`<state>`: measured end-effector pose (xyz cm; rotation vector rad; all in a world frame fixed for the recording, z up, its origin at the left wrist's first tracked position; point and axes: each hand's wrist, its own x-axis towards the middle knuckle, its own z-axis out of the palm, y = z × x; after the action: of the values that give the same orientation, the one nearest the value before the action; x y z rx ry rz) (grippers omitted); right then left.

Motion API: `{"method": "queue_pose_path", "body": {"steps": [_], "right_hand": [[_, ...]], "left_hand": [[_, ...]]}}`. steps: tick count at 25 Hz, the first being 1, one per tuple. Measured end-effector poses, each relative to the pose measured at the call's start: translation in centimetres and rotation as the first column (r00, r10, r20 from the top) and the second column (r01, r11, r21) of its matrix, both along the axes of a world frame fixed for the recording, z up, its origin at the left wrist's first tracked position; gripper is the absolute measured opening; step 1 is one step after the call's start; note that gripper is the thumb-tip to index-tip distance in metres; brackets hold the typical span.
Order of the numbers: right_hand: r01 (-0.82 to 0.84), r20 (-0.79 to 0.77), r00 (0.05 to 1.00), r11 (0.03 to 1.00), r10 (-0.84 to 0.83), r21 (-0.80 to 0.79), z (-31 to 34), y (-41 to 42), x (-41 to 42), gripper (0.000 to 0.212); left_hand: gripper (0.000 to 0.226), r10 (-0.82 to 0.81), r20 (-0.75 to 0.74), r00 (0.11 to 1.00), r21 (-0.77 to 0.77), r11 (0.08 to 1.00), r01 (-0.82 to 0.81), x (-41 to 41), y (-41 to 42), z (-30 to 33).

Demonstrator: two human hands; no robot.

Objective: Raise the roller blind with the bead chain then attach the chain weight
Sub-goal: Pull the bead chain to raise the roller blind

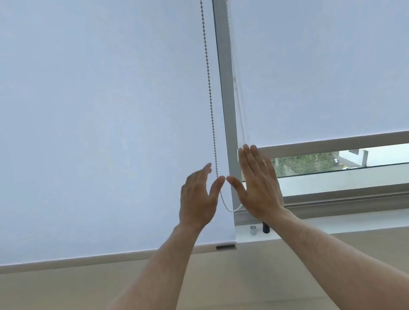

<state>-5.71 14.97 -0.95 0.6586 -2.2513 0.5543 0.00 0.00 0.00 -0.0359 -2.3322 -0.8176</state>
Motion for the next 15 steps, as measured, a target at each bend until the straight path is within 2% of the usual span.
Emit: {"method": "queue_pose_path", "body": {"steps": [3, 6, 8, 11, 13, 15], "right_hand": [[-0.052, 0.02, 0.998, 0.995, 0.054, -0.08, 0.4, 0.3, 0.1, 0.083], [-0.1, 0.042, 0.993, 0.982, 0.107, -0.158, 1.2, 0.5, 0.3, 0.07], [-0.13, 0.018, 0.99, 0.96, 0.139, -0.247, 2.4, 0.2, 0.9, 0.056], [-0.232, 0.093, 0.953, 0.892, 0.289, -0.388, 4.8, -0.9, 2.3, 0.039], [-0.276, 0.143, 0.91, 0.827, 0.388, -0.49, 6.3, -1.8, 3.3, 0.03], [-0.283, 0.167, 0.866, 0.737, 0.471, -0.613, 7.5, -2.7, 4.0, 0.022]], "left_hand": [[0.027, -0.084, -0.065, 0.994, 0.18, 0.979, 0.095, -0.5, 1.1, 0.3], [0.021, -0.103, -0.066, 0.993, 0.25, 0.961, 0.116, -0.6, 1.5, 0.5], [0.02, -0.098, -0.076, 0.992, 0.24, 0.964, 0.114, -0.6, 1.4, 0.3], [0.018, -0.12, -0.066, 0.991, 0.166, 0.978, 0.129, -0.1, 1.8, 0.1], [0.016, -0.125, -0.037, 0.991, 0.082, 0.988, 0.128, 0.3, 1.9, -0.3], [0.016, -0.117, -0.038, 0.992, 0.082, 0.989, 0.12, 0.6, 1.8, -0.8]]}}
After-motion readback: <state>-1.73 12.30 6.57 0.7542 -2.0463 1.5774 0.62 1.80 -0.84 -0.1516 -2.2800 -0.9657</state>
